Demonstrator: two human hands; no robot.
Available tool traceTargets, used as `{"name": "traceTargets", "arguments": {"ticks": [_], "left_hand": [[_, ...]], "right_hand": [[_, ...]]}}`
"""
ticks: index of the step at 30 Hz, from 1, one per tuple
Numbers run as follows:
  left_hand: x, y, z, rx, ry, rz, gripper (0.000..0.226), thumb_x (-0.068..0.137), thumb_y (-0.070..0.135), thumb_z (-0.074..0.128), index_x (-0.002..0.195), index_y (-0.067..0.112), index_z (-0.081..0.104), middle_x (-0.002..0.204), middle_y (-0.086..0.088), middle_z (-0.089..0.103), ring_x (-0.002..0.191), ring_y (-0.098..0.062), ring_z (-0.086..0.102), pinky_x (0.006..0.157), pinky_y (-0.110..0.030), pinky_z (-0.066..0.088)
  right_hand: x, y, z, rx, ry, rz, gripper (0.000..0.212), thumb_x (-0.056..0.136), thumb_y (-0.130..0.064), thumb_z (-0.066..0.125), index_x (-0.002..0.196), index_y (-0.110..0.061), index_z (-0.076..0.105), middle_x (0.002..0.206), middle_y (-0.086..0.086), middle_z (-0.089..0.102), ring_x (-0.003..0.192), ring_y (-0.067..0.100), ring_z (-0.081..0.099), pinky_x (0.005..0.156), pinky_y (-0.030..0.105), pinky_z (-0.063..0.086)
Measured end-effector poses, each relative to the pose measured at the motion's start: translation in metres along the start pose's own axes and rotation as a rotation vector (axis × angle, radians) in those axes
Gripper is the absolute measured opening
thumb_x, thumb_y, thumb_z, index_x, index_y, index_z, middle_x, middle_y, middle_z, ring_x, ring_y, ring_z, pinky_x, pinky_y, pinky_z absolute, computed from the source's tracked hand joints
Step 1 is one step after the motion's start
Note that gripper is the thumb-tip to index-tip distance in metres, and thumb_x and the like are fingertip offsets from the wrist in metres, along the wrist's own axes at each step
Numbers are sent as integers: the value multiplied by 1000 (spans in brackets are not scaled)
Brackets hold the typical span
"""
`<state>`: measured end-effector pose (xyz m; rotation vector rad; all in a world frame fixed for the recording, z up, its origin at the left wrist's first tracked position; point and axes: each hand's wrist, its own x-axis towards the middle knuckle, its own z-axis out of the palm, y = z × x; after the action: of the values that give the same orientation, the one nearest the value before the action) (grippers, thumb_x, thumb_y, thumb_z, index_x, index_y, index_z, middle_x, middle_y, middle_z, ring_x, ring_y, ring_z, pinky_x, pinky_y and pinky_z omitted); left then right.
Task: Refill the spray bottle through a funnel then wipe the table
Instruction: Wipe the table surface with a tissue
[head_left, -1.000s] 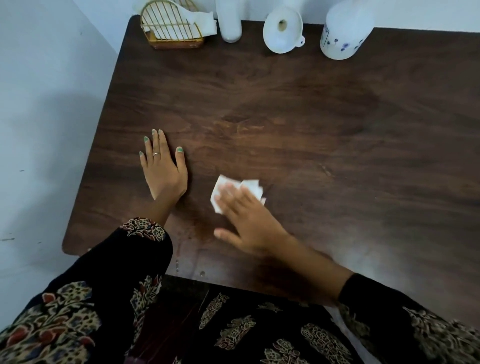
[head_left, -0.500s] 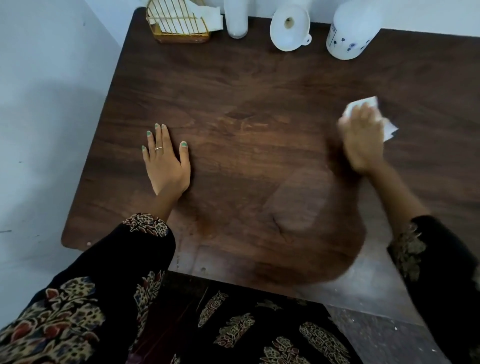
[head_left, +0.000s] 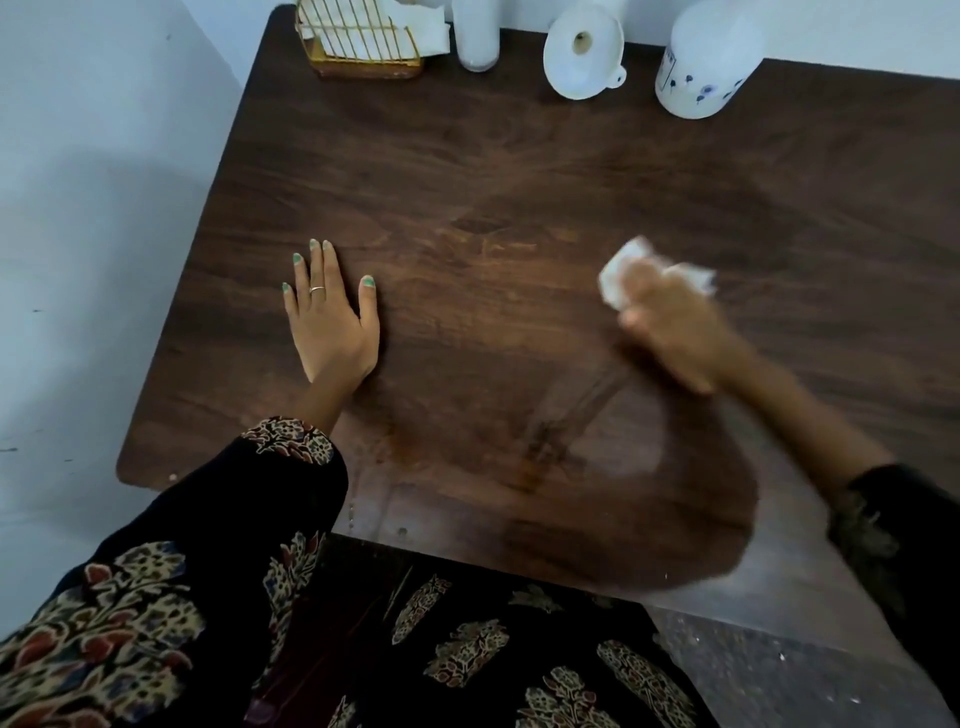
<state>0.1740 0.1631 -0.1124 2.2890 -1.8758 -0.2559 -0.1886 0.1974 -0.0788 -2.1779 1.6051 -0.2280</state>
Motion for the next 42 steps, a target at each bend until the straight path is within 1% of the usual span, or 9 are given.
{"name": "traceTargets", "arguments": {"ticks": [4, 6, 13, 17, 22, 27, 33, 37, 42], "left_hand": [[1, 1, -1, -9, 10, -5, 61, 100, 43, 25, 150, 11, 14, 159, -6, 13, 147, -23, 5, 119, -41, 4], [1, 1, -1, -14, 11, -7, 61, 99, 43, 25, 150, 11, 14, 159, -6, 13, 147, -24, 5, 119, -41, 4], [1, 1, -1, -3, 12, -5, 61, 99, 42, 26, 150, 11, 15, 159, -6, 14, 147, -24, 6, 119, -41, 4], [1, 1, -1, -7, 3, -3, 61, 99, 43, 26, 150, 10, 15, 159, -6, 13, 147, -24, 6, 120, -42, 5], [1, 1, -1, -3, 4, -4, 61, 99, 43, 24, 150, 10, 14, 159, -6, 13, 147, -24, 5, 119, -42, 4], [1, 0, -1, 0, 9, -4, 62, 99, 44, 24, 150, 10, 14, 159, -6, 13, 147, -25, 6, 119, -42, 4], [1, 1, 0, -3, 6, -2, 62, 99, 44, 24, 150, 11, 14, 159, -6, 12, 147, -25, 5, 119, -42, 4], [1, 0, 0, 4, 0, 1, 62, 100, 44, 24, 150, 10, 13, 159, -6, 12, 147, -25, 4, 119, -42, 4], [1, 0, 0, 17, 0, 0, 63, 100, 45, 24, 150, 10, 12, 159, -7, 11, 147, -25, 5, 119, -42, 3]], "right_hand": [[3, 90, -37, -75, 114, 554, 91, 89, -65, -3, 138, 4, 31, 143, 30, 31, 133, 42, 29, 107, 53, 25], [4, 70, -22, -116, 122, 614, 84, 92, -59, 1, 142, 5, 23, 150, 30, 20, 140, 42, 17, 111, 58, 17], [-69, -151, 99, 0, -175, -279, 83, 87, -65, 27, 146, -8, 22, 155, 13, 16, 145, 23, 6, 116, 46, 2], [-86, -133, 94, -94, -255, -511, 79, 90, -65, 20, 141, -8, 39, 149, 12, 36, 141, 25, 27, 114, 41, 14], [-57, 14, 2, -30, 23, 255, 79, 84, -56, 17, 135, 0, 40, 140, 24, 41, 129, 40, 37, 106, 40, 23], [-58, 45, 0, -79, 88, 677, 85, 88, -60, 3, 147, 0, 12, 156, 23, 6, 145, 35, 2, 114, 59, 3], [-104, -128, 95, -57, -138, -73, 83, 89, -68, 17, 148, -9, 17, 157, 12, 11, 146, 27, 3, 115, 50, 1], [-121, -129, 94, -124, -211, -365, 80, 89, -68, 23, 144, -11, 34, 152, 10, 29, 143, 24, 18, 114, 44, 14], [-94, 30, 18, -132, -7, 323, 73, 91, -54, 18, 142, -2, 26, 147, 24, 31, 135, 43, 30, 107, 54, 30]]}}
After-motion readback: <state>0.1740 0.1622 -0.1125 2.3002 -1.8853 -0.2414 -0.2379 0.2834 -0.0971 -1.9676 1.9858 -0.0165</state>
